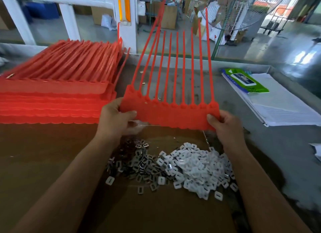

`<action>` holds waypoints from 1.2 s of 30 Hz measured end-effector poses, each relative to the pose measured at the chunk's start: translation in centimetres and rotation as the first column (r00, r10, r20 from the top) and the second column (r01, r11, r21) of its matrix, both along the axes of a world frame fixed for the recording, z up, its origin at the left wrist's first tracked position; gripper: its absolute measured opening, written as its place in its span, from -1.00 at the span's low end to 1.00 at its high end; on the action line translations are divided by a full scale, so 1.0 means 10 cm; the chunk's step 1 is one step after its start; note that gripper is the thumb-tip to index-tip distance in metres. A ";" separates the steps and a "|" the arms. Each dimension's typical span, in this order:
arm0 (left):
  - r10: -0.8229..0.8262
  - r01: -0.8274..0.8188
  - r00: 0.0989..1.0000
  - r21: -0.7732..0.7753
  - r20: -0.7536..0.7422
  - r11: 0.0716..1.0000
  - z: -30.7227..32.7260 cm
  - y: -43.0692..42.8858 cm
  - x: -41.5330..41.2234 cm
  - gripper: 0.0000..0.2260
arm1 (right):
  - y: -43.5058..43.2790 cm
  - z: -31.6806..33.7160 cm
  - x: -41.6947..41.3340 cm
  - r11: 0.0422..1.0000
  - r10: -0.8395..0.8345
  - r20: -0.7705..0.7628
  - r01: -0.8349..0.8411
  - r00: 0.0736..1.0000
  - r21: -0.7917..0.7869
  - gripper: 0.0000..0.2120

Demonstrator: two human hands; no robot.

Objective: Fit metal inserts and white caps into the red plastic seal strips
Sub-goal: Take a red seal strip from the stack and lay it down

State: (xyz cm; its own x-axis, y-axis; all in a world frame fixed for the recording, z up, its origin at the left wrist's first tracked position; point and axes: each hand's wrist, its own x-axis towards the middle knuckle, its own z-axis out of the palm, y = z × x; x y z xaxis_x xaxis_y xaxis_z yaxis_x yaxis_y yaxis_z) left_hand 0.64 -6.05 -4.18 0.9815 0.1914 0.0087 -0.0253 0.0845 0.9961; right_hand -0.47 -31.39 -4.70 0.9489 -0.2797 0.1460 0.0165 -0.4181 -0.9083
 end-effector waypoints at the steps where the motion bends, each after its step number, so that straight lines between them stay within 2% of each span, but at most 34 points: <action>1: 0.012 -0.017 0.999 0.135 0.036 0.991 -0.03 0.02 0.02 -0.74 | -0.01 -0.01 0.01 1.000 -0.016 -0.008 0.016 1.000 -0.023 -0.85; 2: 0.037 -0.067 0.994 0.304 0.104 0.950 -0.07 0.03 0.03 -0.71 | -0.01 -0.02 0.02 0.998 -0.032 -0.011 0.031 0.999 -0.063 -0.85; 4: 0.078 -0.198 0.971 0.577 0.226 0.792 -0.11 0.04 0.04 -0.57 | 0.00 -0.05 0.03 0.988 -0.048 -0.013 0.046 0.999 -0.145 -0.88; 6: 0.096 -0.225 0.971 0.715 0.217 0.662 -0.14 0.04 0.03 -0.45 | 0.01 -0.07 0.05 0.982 -0.069 -0.019 0.064 0.997 -0.180 -0.93; 7: 0.093 -0.202 0.979 0.771 0.184 0.604 -0.14 0.04 0.02 -0.46 | 0.00 -0.08 0.05 0.980 -0.082 -0.025 0.076 0.996 -0.186 -0.94; 9: 0.063 -0.139 0.990 0.846 0.125 0.515 -0.15 0.03 0.03 -0.55 | 0.00 -0.08 0.06 0.977 -0.108 -0.027 0.101 0.994 -0.186 -0.87; 14: 0.001 -0.056 0.998 0.907 0.061 0.418 -0.19 0.05 0.07 -0.58 | -0.01 -0.04 0.03 0.985 -0.093 -0.053 0.084 0.994 -0.153 -0.65; 18: 0.008 0.004 1.000 0.949 -0.007 0.314 -0.21 0.01 0.07 -0.56 | -0.06 -0.03 0.01 0.939 -0.124 -0.037 0.105 0.992 -0.327 -0.51; 21: 0.023 -0.005 1.000 0.958 -0.001 0.286 -0.19 -0.01 0.05 -0.57 | -0.09 -0.06 0.03 0.885 -0.151 -0.066 0.105 0.986 -0.454 -0.51; 26: -0.021 -0.052 0.998 0.944 0.062 0.325 -0.19 0.00 0.04 -0.76 | -0.08 -0.09 0.05 0.821 -0.165 -0.072 0.097 0.984 -0.563 -0.53; 31: -0.049 -0.056 0.996 0.936 0.078 0.347 -0.17 0.02 0.04 -0.83 | -0.10 -0.11 0.04 0.822 -0.182 -0.087 0.102 0.980 -0.561 -0.58; 36: -0.061 -0.040 0.996 0.939 0.064 0.343 -0.19 0.03 0.05 -0.81 | -0.10 -0.09 0.03 0.812 -0.206 -0.091 0.118 0.974 -0.572 -0.57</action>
State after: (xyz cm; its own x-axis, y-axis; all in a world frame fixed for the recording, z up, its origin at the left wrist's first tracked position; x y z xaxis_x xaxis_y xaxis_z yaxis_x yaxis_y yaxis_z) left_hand 1.19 -5.78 -6.08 0.9693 -0.0022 0.2458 -0.1074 -0.9033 0.4154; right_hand -0.18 -32.37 -5.63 0.9195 -0.3426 0.1927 -0.2072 -0.8390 -0.5032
